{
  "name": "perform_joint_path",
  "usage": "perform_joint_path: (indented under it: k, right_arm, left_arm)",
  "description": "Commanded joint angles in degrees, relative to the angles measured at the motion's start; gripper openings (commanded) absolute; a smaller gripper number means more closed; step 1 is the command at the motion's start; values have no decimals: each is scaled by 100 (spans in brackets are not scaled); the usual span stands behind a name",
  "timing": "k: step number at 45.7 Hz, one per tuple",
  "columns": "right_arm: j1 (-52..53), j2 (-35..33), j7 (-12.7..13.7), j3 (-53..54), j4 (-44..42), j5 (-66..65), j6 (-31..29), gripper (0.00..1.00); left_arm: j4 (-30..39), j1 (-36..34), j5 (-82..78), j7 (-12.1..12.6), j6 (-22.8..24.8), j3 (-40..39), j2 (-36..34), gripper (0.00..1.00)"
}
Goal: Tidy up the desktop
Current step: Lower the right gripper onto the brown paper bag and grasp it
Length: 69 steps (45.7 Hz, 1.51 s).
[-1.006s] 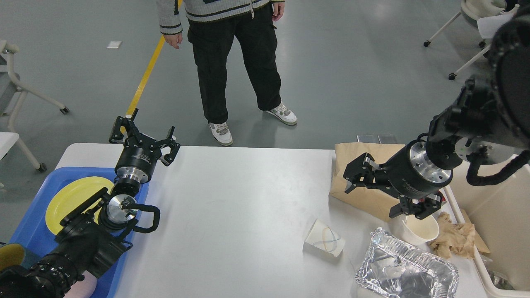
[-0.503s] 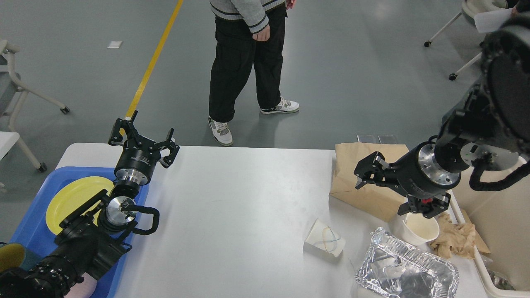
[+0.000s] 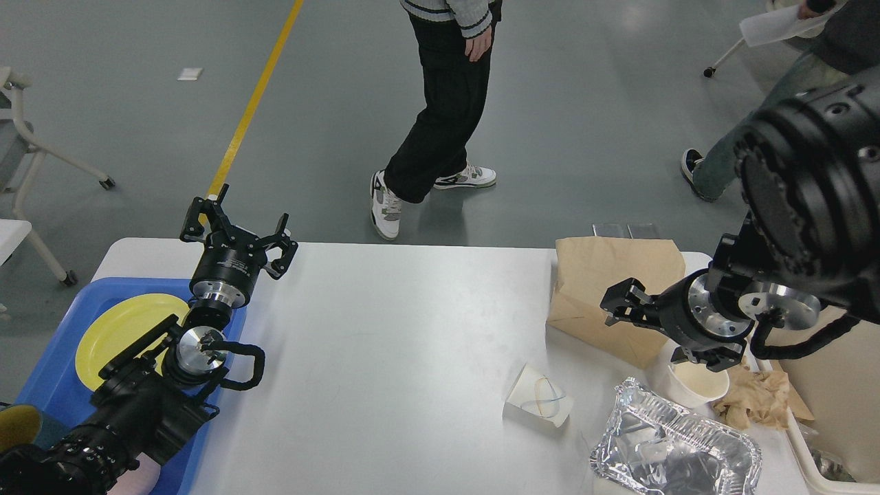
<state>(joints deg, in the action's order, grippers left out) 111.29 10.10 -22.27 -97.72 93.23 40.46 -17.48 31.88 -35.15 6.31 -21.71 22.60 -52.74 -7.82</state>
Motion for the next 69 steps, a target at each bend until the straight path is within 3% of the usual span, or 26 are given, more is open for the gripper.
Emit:
perform_joint_path:
  k: [1,5,12,21,25,29,32,35,39,46,53,64,69]
  right_arm:
    - [-450,-17,21,-98,-524,216,-10,100]
    - [-766,-17,82,-309,-964,515,-36,100]
    - [-934,-350,653,-266,-1465,1007,-45,100]
    - [-1276,-850,671,332,-2642,982,-19,100]
    - [-1435,-1273,671,560,-2907,903,-28,100]
    - [-1654,-1230,802,605,-3012,657,86,100]
    - [-1769,-1098,1127,622,-3144,586,200,100]
    - [-1839,-1036,1732,675,-3241,665,262,100]
    - [-1778,-1054,2331,1130,-3206,744,219,100]
    - [-1672,-1229,3078,1948,-3004,1515,104,100]
    - [-1777,-1230,3246,2160,-3127,2361,262,100]
    - [-2436,-1247,3808,2327,-3803,3406,1457,100]
    - [-2691,-1247,3870,2388,-4093,3679,1738,100]
  left_arm:
    - [-7,0,-6,0,-2,9,0,100]
    - [-7,0,2,0,-2,9,0,99]
    - [-7,0,-6,0,-2,9,0,99]
    - [-7,0,2,0,-2,9,0,99]
    - [-7,-9,2,0,-2,0,0,99]
    - [-7,0,2,0,-2,0,0,99]
    - [-7,0,2,0,-2,9,0,99]
    - [2,0,2,0,-2,0,0,99]
    - [2,0,2,0,-2,0,0,100]
    - [2,0,-6,0,-2,0,0,99]
    - [2,0,2,0,-2,0,0,99]
    - [2,0,-7,0,-2,0,0,100]
    - [2,0,2,0,-2,0,0,100]
